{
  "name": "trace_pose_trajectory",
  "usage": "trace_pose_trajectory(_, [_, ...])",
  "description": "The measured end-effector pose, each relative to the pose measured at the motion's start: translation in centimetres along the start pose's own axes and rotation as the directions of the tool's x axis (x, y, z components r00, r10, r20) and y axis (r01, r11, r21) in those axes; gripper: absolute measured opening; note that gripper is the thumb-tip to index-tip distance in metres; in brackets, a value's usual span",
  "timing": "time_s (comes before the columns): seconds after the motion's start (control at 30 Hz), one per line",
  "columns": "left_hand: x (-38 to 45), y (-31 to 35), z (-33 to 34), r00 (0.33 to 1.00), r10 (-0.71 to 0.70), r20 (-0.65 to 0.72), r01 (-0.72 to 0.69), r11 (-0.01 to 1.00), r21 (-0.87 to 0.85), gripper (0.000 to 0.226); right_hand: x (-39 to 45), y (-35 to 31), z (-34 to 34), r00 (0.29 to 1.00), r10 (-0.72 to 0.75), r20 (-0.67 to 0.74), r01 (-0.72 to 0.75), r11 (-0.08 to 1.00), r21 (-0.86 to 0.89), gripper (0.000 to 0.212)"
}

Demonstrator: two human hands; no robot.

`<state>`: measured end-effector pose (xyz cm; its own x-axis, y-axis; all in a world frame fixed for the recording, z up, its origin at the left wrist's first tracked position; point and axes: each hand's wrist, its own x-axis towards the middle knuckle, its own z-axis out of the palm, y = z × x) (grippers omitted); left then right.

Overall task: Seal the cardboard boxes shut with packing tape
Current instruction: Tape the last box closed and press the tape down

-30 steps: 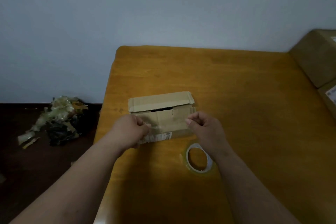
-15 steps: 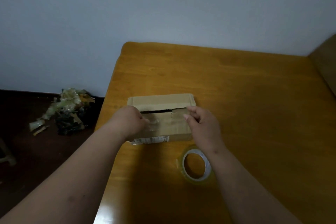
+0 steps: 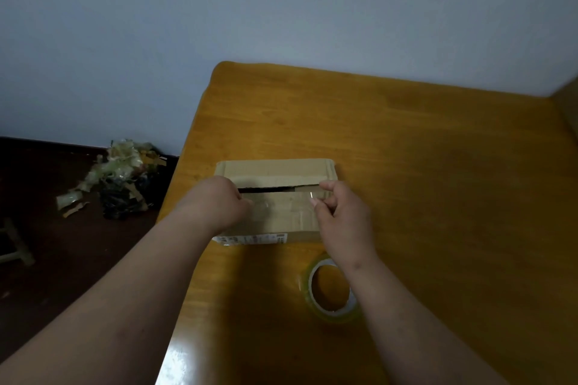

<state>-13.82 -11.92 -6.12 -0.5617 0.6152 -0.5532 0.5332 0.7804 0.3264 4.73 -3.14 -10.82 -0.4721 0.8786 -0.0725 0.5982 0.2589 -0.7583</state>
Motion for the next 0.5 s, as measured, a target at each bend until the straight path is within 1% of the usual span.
trace_pose_trajectory(0.1, [0.6, 0.1, 0.0, 1.000, -0.015, 0.001, 0.015, 1.000, 0.000, 0.037, 0.1, 0.1, 0.3, 0.997, -0.065, -0.029, 0.062, 0.995, -0.074, 0.026])
trace_pose_trajectory(0.2, [0.9, 0.4, 0.1, 1.000, -0.008, -0.007, 0.008, 1.000, -0.013, 0.035, 0.3, 0.1, 0.5, 0.996, -0.083, -0.038, 0.079, 0.991, -0.111, 0.027])
trace_pose_trajectory(0.37, [1.2, 0.1, 0.8, 0.999, -0.031, 0.012, 0.032, 0.985, -0.170, 0.030, 0.8, 0.2, 0.6, 0.998, -0.062, -0.017, 0.060, 0.989, -0.135, 0.030])
trace_pose_trajectory(0.4, [1.3, 0.0, 0.9, 0.999, -0.033, 0.017, 0.035, 0.983, -0.179, 0.028, 0.8, 0.3, 0.6, 0.998, -0.058, -0.011, 0.056, 0.988, -0.146, 0.031])
trace_pose_trajectory(0.5, [1.8, 0.1, 1.2, 0.999, -0.029, 0.016, 0.031, 0.994, -0.108, 0.029, 0.8, 0.5, 0.7, 0.999, -0.052, 0.000, 0.052, 0.986, -0.161, 0.034])
